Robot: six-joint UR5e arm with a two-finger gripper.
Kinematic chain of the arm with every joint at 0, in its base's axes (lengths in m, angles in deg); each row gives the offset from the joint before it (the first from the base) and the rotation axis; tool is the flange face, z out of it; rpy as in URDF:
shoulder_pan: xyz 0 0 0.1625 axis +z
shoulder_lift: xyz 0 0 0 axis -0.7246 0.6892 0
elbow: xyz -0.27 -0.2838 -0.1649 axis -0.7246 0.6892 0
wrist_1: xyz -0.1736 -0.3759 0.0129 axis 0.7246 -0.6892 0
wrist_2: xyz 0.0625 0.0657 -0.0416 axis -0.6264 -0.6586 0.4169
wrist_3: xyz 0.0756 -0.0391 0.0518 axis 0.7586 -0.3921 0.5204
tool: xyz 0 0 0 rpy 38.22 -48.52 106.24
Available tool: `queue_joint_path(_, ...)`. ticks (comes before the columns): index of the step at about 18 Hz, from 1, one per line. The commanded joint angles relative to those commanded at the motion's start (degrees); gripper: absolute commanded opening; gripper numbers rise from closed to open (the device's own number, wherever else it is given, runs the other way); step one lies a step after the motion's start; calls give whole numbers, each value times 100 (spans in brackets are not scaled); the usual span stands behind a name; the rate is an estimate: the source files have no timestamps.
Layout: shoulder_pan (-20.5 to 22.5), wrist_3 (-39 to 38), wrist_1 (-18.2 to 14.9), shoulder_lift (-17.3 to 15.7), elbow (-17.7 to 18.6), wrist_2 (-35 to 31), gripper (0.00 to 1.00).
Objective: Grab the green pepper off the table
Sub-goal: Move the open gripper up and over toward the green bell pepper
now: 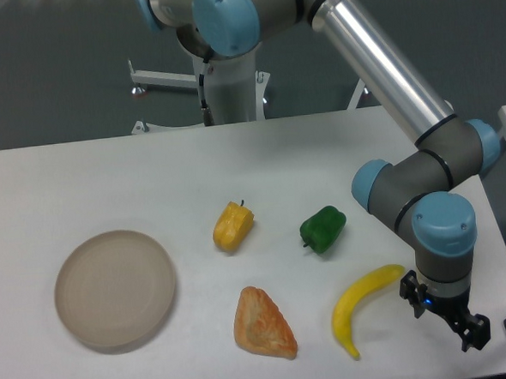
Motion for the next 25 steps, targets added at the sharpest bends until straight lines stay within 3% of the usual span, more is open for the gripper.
queue_joint_path(8,-88,-79,-26,-193,114,79,100)
queue_joint_path(11,-62,-97,-53,-438,412,149,100)
queue_joint_path(13,0,-114,-53,-676,745,228,100)
queue_joint_path(18,255,-438,-53,-1537,2072,1105,100)
queue_joint_path(21,255,-1027,-140,-1889,2521,1274,100)
queue_joint_path(25,369,-1178,-535,-2223,2952,1292,100)
